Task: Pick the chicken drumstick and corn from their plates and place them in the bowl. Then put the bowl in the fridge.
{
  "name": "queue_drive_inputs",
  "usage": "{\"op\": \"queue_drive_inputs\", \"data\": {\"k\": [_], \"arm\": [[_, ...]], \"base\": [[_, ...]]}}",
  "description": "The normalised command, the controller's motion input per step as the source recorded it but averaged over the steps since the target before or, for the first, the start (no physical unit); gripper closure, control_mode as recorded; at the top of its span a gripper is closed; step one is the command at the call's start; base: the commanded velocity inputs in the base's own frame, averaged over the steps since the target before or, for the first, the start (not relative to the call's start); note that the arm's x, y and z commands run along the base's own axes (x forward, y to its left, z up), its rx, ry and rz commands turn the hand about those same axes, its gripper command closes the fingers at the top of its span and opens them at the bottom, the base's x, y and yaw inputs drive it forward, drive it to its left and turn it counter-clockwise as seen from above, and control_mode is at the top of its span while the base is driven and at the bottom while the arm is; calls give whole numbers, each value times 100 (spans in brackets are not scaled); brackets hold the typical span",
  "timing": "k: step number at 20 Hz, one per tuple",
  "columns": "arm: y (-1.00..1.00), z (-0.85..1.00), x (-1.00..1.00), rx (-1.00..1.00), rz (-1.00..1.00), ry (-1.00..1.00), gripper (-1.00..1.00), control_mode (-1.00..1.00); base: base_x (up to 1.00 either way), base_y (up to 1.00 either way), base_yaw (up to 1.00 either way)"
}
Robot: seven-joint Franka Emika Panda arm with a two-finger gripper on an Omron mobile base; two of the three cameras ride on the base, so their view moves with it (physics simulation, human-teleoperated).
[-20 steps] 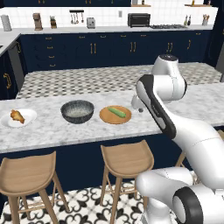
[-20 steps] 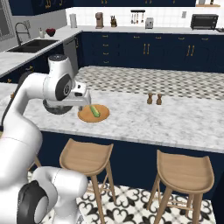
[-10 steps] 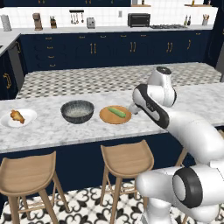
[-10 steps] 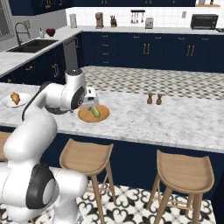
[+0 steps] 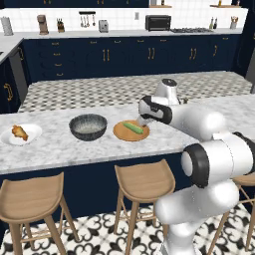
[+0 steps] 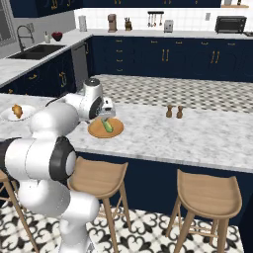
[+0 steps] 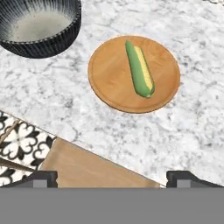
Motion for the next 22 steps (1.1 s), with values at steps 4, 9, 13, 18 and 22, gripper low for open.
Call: {"op": "queue_drive_inputs", "data": {"k": [4, 9, 13, 18, 22], "arm": [[19, -57, 98, 0, 0, 19, -100, -100], [12, -52, 90, -4, 1, 16, -100, -100], [0, -62, 65, -8, 1, 11, -100, -100], [0, -51, 34, -11, 2, 4, -100, -100], [0, -45, 24, -5, 2, 0, -100, -100]], "base": [[0, 0, 0], [0, 0, 0], [0, 0, 0], [0, 0, 0], [0, 0, 0]]}}
